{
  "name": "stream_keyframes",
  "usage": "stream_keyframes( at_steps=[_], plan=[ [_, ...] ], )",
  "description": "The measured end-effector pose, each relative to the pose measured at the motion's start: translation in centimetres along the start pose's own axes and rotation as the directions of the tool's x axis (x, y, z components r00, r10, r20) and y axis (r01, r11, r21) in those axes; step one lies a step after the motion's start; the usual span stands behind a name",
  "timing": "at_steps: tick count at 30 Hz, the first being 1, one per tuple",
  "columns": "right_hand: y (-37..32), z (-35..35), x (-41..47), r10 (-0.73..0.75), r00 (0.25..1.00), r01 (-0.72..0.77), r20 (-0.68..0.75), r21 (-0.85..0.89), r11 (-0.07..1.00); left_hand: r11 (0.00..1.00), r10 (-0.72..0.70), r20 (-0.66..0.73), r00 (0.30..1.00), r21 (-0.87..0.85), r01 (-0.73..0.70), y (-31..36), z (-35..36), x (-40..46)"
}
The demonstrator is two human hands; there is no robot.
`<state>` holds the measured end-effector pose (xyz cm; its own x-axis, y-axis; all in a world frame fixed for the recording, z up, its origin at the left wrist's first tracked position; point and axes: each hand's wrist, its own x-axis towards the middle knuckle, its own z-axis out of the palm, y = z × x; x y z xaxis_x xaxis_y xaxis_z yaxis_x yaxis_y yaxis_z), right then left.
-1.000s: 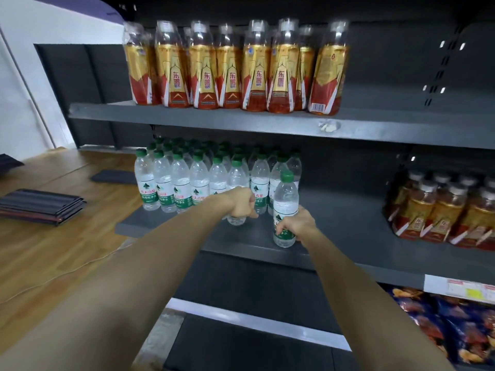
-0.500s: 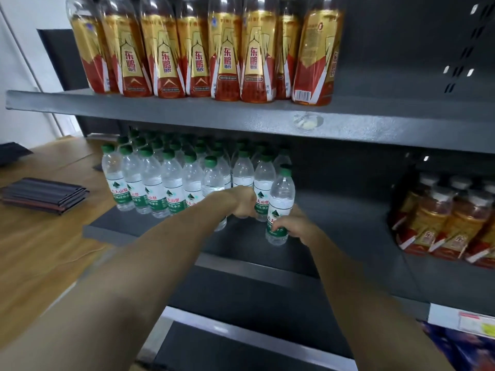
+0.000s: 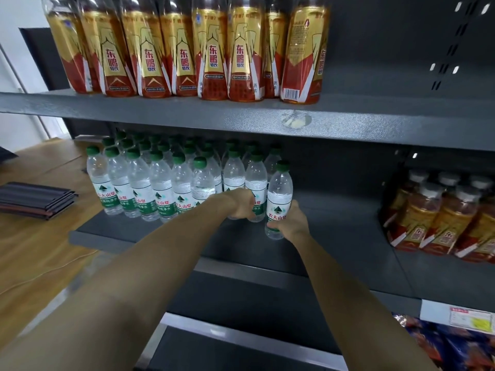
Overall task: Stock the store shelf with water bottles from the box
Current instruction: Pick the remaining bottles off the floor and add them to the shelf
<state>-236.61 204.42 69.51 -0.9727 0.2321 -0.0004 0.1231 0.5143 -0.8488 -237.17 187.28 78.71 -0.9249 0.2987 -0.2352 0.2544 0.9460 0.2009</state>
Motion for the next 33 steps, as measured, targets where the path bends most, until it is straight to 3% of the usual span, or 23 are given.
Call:
stream_keyframes(
  at_steps=[14, 33],
  plan=[
    [-1.0, 2.0, 3.9, -0.025, 0.995, 0.017, -0.097, -0.084, 0.996, 0.999, -0.042, -0.042, 0.998, 0.032, 0.044, 0.1, -0.3, 2.6],
    [-2.4, 0.6, -0.5, 0.068, 0.997, -0.072, -0.046, -0.105, 0.992, 0.992, -0.028, -0.079, 0.997, 0.119, 0.037, -0.1, 0.2, -1.0]
  ],
)
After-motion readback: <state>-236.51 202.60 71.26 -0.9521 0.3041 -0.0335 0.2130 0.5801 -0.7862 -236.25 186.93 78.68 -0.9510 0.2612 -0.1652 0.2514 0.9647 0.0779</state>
